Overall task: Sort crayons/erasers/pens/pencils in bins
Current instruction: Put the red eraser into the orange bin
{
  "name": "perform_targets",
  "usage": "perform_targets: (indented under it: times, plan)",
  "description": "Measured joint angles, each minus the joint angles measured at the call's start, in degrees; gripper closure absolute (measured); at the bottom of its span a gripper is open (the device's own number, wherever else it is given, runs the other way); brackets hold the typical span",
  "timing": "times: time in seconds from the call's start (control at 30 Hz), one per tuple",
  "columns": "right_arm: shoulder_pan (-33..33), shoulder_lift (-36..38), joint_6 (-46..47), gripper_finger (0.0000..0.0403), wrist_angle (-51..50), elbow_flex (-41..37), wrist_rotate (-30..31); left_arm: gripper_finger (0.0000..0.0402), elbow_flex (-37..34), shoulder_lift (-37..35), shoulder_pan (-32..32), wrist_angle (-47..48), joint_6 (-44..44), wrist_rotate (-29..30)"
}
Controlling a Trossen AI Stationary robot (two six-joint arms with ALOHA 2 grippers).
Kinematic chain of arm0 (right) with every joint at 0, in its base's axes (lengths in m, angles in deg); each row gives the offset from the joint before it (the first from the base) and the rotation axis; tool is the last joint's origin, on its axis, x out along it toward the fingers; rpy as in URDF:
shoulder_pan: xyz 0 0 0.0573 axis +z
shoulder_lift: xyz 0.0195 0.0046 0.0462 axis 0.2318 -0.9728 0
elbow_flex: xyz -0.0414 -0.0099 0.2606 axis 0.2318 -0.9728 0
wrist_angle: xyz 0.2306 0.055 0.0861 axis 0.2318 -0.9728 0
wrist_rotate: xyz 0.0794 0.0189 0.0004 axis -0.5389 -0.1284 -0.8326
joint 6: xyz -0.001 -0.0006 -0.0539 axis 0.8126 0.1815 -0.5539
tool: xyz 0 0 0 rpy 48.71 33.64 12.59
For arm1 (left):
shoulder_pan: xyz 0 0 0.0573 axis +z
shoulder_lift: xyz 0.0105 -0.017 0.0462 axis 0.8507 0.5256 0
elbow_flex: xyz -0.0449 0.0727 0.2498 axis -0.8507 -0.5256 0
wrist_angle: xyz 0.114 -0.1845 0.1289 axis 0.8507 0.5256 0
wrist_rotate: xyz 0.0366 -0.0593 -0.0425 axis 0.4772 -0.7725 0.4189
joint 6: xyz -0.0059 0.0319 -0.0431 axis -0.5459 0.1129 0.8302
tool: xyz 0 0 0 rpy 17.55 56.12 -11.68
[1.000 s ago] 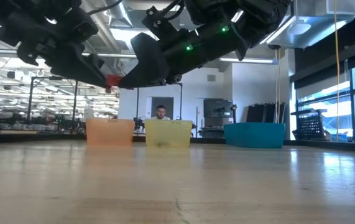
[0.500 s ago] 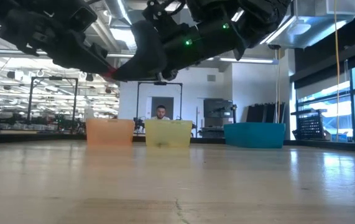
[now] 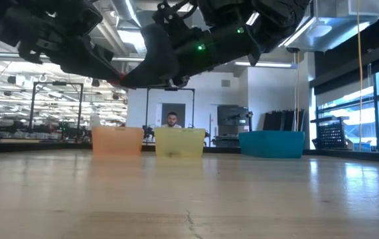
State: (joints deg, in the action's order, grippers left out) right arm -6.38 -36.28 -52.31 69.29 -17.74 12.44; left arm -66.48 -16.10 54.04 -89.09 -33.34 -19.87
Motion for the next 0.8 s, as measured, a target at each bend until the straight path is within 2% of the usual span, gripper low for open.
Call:
perform_targets:
  times: [0.07, 0.23, 0.33, 0.47, 0.57, 0.67, 0.8]
  plan:
    - [-0.43, 0.27, 1.28, 0.0336, -0.51, 0.00, 2.20, 0.0390, 0.00, -0.02, 0.00, -0.06, 0.16, 5.75]
    - [-0.86, 4.65, 4.35, 0.0274, -9.90, 0.00, 14.66, 0.0396, 2.03, -0.76, 2.96, 2.66, -0.21, 22.93]
    - [-0.81, 8.34, 6.72, 0.0236, -18.25, -0.02, 18.29, 0.0398, 5.74, -0.76, 7.97, 7.18, -1.18, 28.06]
    - [-0.85, 12.05, 10.40, 0.0203, -23.66, 0.02, 18.62, 0.0399, 11.24, 0.12, 18.16, 14.99, -1.52, 27.80]
    - [-0.59, 13.10, 10.73, 0.0195, -25.94, 0.01, 18.71, 0.0399, 13.40, 2.00, 26.14, 18.41, -1.51, 24.50]
    - [0.11, 13.42, 10.85, 0.0195, -26.09, 0.00, 18.72, 0.0400, 14.14, 5.50, 33.20, 19.02, -1.46, 19.92]
    - [0.66, 13.42, 12.55, 0.0198, -26.95, 0.00, 18.73, 0.0400, 14.24, 12.65, 39.55, 18.15, -1.44, 16.39]
